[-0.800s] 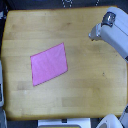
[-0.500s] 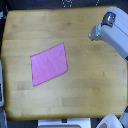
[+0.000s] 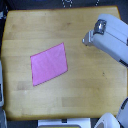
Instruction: Folding a cloth
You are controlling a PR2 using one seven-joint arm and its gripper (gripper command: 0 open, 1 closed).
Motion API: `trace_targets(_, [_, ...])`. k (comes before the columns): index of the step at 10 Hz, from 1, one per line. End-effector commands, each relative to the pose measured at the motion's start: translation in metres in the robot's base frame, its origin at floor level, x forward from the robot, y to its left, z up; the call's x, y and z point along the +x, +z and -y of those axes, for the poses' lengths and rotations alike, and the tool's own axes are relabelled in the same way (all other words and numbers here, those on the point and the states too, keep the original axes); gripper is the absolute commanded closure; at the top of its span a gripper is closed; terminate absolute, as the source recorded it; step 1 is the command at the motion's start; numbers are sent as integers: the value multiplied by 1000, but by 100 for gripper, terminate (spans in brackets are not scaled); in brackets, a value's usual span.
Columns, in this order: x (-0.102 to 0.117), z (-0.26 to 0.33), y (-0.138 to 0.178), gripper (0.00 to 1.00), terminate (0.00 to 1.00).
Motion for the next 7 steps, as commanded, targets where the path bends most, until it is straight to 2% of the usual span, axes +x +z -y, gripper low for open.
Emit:
trace_targets(1, [-23, -134, -44, 0, 0])
trace_targets(4, [-34, -192, -93, 0, 0])
trace_targets(7, [-38, -209, -131, 0, 0])
